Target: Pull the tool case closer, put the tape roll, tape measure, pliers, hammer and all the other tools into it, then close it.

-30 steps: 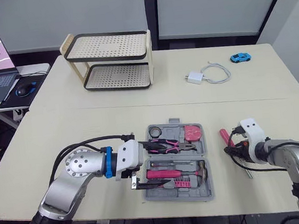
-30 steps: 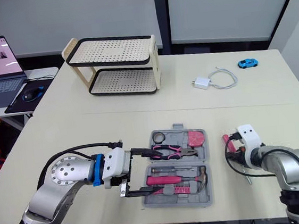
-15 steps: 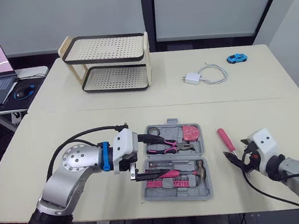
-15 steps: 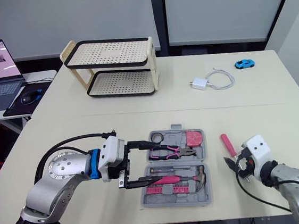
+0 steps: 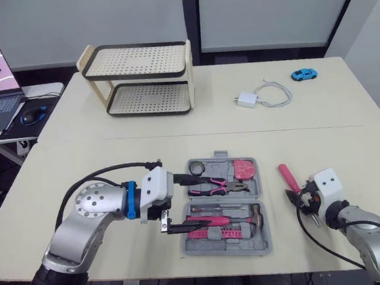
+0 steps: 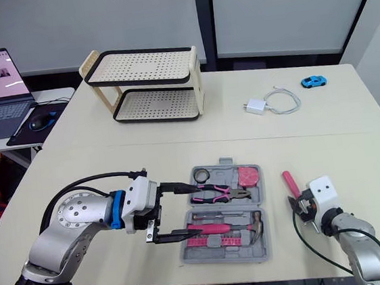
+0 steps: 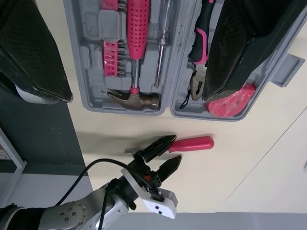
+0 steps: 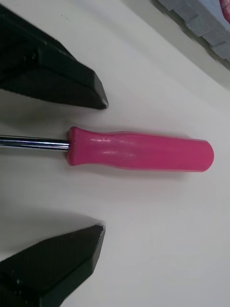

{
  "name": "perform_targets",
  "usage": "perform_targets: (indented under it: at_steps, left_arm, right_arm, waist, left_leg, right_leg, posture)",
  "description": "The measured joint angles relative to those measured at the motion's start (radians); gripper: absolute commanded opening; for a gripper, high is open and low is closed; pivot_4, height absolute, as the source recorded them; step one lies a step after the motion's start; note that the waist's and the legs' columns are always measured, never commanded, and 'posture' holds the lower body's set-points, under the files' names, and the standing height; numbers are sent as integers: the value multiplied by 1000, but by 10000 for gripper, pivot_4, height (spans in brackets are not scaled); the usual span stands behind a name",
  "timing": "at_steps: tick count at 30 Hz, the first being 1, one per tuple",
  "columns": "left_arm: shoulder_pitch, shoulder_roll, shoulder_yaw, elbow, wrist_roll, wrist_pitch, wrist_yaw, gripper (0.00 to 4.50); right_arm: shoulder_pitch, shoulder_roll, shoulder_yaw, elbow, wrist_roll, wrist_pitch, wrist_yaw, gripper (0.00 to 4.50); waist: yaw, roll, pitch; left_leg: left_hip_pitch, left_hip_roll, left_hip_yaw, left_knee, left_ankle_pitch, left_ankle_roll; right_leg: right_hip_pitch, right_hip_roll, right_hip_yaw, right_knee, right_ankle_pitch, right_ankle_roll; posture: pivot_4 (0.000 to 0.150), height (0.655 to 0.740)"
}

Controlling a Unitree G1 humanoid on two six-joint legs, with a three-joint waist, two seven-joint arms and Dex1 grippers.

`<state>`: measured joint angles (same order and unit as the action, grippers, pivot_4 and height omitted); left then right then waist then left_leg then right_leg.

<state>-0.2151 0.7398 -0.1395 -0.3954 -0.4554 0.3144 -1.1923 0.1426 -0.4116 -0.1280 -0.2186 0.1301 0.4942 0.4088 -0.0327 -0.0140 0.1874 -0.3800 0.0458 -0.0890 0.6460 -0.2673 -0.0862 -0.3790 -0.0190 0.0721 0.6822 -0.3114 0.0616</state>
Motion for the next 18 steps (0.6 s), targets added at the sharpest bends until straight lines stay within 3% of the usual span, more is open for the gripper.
perform_targets:
  at_steps: [13,18]
  left_arm:
    - [5,7,0,6,4,-23,-16,45000]
    - [10,13,28,17,4,-46,-17,45000]
  right_arm:
    - [61,33,11,-47,4,-22,-37,7802]
    - [90,12,10,-84,7,-23,-27,6753]
  waist:
    - [0,0,0]
    - [0,0,0]
  left_leg:
    - [0,0,0,0,0,0]
    - [0,0,0,0,0,0]
  right_leg:
    - [0,0,0,0,0,0]
    - [0,0,0,0,0,0]
  posture:
    - [1500,7350]
    - [1500,7350]
